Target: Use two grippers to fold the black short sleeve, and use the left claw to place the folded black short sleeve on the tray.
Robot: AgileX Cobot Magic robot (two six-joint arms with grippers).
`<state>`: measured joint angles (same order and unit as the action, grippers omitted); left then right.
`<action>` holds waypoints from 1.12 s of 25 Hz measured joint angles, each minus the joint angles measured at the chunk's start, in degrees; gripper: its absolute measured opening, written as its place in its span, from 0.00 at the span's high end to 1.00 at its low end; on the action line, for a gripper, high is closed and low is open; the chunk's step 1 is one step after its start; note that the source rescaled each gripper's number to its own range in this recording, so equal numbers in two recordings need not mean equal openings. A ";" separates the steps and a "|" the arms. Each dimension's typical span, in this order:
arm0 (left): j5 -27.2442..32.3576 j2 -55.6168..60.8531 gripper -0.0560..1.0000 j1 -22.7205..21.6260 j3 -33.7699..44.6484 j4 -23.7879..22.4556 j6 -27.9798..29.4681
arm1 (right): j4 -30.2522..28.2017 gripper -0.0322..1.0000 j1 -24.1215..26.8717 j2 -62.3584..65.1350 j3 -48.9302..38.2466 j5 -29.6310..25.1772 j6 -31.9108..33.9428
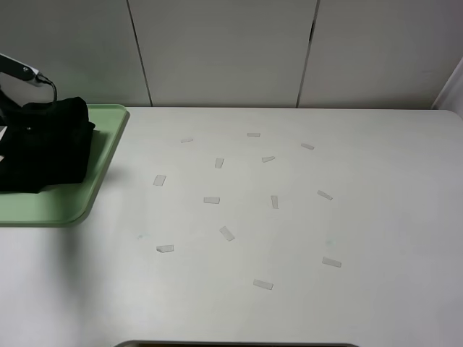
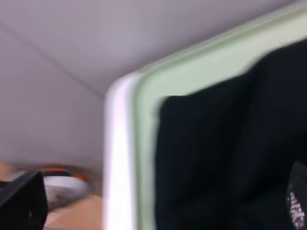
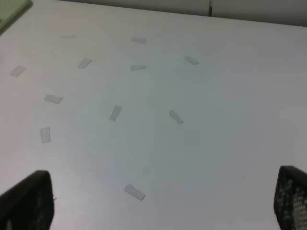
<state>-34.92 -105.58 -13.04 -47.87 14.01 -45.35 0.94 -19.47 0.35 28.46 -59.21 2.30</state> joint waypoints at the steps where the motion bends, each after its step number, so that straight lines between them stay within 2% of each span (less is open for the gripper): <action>1: -4.30 0.00 0.00 0.00 1.86 1.19 -1.05 | 0.00 0.00 0.00 0.00 0.00 0.00 0.00; 4: -15.77 0.00 0.00 0.00 5.57 3.83 -4.25 | 0.00 0.00 0.00 0.00 0.00 0.00 0.00; 7: -18.27 0.00 0.00 -0.57 6.30 4.88 -6.43 | -0.06 0.00 0.00 0.00 0.00 0.00 0.00; 13: -17.46 -3.37 0.00 -1.71 6.30 5.28 -7.24 | -0.94 0.00 0.00 0.00 0.00 0.00 0.00; 18: -11.81 -8.73 0.00 -1.71 6.40 5.28 -6.97 | -0.94 0.00 0.00 0.00 0.00 0.00 0.00; 21: -9.84 -9.24 0.00 -1.13 6.19 5.44 -4.68 | -0.94 0.00 0.00 0.00 0.00 0.00 0.00; 23: -8.47 -9.24 0.00 -0.39 6.12 4.16 -3.53 | -0.94 0.00 0.00 0.00 0.00 0.00 0.00; 28: -4.21 -9.03 0.00 1.17 6.01 -2.79 -2.72 | -0.94 0.00 0.00 0.00 0.00 0.00 0.00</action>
<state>-39.13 -114.61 -11.87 -41.86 11.23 -48.07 0.00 -19.47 0.35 28.46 -59.21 2.30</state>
